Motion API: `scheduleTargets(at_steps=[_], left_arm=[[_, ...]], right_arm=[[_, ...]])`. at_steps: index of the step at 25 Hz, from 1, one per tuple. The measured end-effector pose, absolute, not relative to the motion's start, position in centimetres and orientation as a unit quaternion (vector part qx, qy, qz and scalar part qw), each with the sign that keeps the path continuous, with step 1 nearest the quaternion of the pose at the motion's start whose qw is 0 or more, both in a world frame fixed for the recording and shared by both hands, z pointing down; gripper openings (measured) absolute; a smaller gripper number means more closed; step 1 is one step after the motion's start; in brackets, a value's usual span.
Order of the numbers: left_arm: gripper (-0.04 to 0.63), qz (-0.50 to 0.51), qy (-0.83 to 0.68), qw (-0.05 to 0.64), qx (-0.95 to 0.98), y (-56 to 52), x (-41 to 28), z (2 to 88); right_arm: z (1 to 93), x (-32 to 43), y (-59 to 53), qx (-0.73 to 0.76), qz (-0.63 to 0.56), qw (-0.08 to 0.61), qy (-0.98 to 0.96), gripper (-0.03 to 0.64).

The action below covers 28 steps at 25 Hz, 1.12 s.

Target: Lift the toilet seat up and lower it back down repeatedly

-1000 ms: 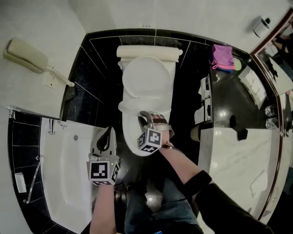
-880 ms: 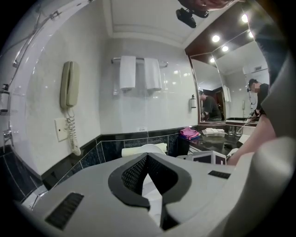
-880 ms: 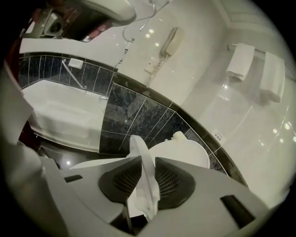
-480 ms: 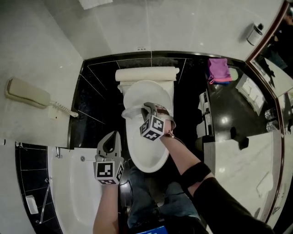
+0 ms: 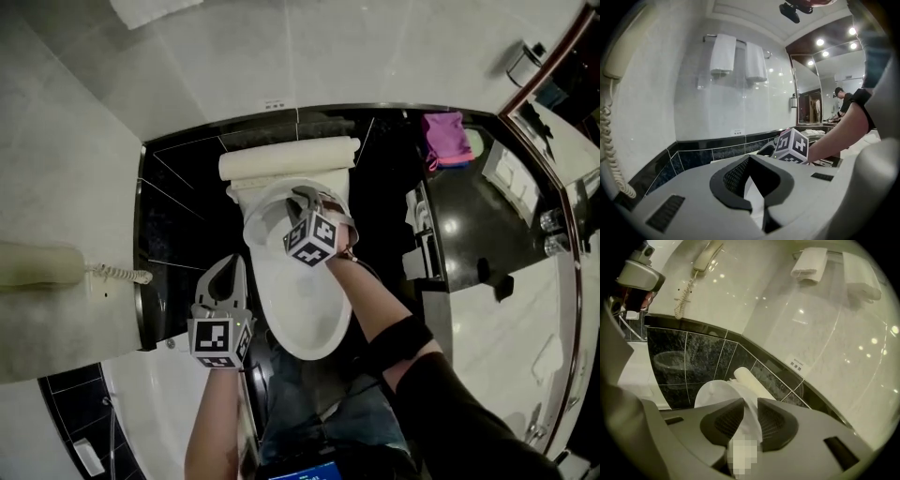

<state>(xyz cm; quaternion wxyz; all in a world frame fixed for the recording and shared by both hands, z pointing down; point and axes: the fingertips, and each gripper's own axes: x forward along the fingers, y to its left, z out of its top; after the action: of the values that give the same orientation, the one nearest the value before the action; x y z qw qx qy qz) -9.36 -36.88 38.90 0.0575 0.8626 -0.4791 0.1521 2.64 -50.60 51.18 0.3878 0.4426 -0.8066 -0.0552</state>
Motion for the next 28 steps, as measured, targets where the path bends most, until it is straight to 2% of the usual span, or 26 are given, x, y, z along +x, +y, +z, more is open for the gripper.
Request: scheduleTargets(at_steps=[18, 23, 26, 28], left_arm=[[0.001, 0.152, -0.484, 0.060, 0.860, -38.2, -11.4, 39.1], [0.000, 0.153, -0.505, 0.038, 0.849, -35.2, -11.2, 35.3], [0.001, 0.151, -0.521, 0.035, 0.839, -31.7, -10.4, 32.5], [0.002, 0.145, -0.533, 0.043, 0.832, -28.8, -9.6, 30.8]], right_arm=[[51.1, 3.7, -53.6, 0.466, -0.053, 0.388, -0.793, 0.114], [46.1, 5.4, -48.3, 0.487, -0.030, 0.323, -0.811, 0.110], [41.6, 7.3, -43.1, 0.491, -0.009, 0.275, -0.827, 0.023], [38.3, 8.6, -39.2, 0.488, 0.009, 0.243, -0.839, 0.020]])
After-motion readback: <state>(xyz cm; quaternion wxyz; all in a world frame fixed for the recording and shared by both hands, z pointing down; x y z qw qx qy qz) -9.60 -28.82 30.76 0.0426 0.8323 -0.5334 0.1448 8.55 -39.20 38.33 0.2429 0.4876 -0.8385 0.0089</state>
